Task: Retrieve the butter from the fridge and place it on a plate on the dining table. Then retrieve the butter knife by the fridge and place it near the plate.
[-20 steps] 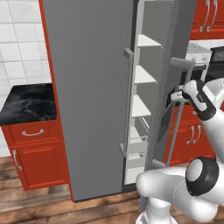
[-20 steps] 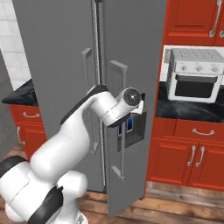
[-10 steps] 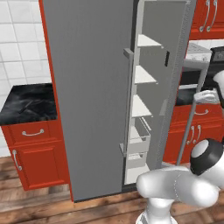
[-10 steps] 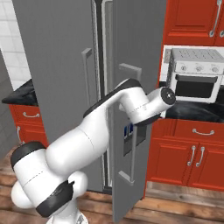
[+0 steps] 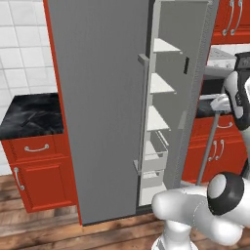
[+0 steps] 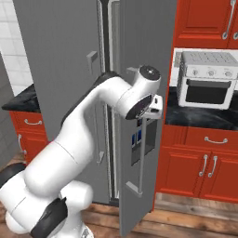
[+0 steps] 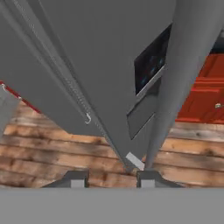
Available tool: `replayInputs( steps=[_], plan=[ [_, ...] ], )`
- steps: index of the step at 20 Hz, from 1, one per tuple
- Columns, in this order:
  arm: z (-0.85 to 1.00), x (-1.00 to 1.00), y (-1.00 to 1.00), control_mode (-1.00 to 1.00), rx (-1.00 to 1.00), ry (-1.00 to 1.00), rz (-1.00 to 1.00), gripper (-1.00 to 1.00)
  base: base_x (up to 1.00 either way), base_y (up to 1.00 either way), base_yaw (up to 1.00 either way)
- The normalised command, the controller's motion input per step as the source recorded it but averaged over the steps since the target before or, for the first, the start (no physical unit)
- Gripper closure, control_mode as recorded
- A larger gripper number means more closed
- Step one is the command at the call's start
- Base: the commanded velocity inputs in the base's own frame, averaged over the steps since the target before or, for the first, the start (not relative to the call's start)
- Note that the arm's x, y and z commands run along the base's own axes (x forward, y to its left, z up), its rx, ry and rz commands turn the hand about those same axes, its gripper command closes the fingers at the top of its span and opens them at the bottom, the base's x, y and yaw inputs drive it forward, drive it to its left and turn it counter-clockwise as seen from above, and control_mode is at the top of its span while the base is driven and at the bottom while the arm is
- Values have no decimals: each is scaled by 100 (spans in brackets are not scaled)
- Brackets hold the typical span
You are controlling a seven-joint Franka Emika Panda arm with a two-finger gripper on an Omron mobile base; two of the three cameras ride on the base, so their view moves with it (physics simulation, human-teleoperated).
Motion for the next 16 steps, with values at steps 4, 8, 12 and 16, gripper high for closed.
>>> replayInputs(
  steps=[4, 8, 12, 16],
  plan=[
    [9, 0, 100, -100, -41, 33, -11, -100, 0, 0, 0],
    [13, 7, 97, -100, -34, 29, -9, -100, 0, 0, 0],
    [3, 2, 55, -100, -27, 9, 0, -100, 0, 0, 0],
    [-12, 23, 4, -100, -28, 0, 10, -100, 0, 0, 0]
  ],
)
